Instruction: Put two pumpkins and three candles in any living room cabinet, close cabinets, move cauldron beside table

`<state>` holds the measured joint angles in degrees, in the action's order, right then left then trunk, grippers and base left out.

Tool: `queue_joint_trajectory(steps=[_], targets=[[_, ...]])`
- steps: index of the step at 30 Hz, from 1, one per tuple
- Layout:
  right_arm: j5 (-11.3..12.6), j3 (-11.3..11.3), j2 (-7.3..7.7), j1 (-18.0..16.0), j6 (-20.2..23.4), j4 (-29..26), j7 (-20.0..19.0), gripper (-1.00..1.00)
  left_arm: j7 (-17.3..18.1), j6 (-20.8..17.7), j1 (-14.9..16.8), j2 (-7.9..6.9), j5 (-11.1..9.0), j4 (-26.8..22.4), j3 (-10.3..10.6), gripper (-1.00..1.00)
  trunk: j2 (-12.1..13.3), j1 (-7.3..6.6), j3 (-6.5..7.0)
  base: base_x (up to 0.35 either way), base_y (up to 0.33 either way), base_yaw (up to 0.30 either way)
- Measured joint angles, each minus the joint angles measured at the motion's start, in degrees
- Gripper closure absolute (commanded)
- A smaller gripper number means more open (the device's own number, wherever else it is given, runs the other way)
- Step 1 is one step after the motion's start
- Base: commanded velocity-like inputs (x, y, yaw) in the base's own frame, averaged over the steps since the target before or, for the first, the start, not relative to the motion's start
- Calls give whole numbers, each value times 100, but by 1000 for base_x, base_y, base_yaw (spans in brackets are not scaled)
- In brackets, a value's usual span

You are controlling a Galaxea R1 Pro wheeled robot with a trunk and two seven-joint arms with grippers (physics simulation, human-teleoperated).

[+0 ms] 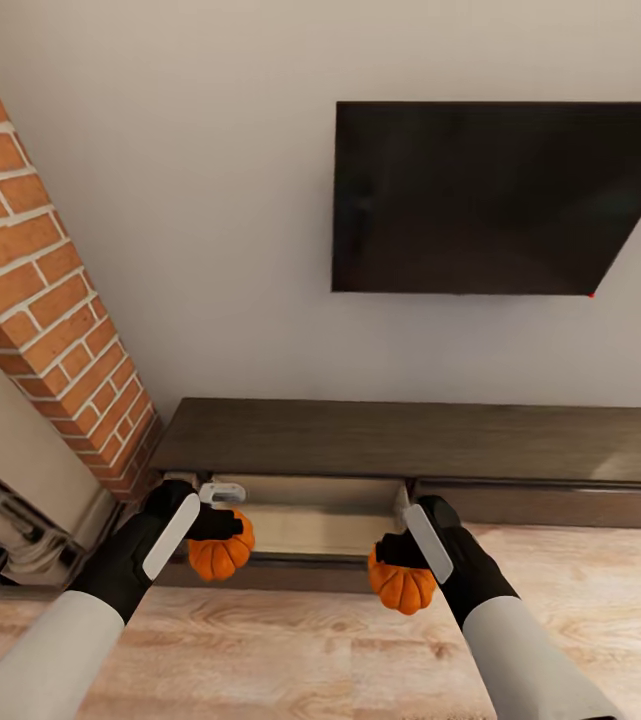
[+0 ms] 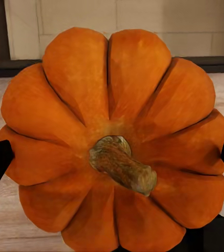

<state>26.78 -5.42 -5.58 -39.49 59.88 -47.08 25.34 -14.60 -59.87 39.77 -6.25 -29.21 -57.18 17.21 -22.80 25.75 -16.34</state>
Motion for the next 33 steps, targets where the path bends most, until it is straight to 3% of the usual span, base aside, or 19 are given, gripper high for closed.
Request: queue_joint_trajectory(steps=[10, 24, 33], targets=[[37, -4, -5, -1, 0, 1, 0, 100, 9, 1, -1, -5, -9, 4, -1, 100, 0, 0, 40, 4, 3, -217], [48, -27, -14, -1, -1, 2, -7, 100, 1, -2, -2, -1, 7, 59, -2, 100, 0, -2, 43, 224, 140, -12], [55, -35, -15, -1, -1, 2, -7, 100, -6, 0, -2, -3, 20, 73, 4, 100, 0, -2, 43, 239, 1, 0]])
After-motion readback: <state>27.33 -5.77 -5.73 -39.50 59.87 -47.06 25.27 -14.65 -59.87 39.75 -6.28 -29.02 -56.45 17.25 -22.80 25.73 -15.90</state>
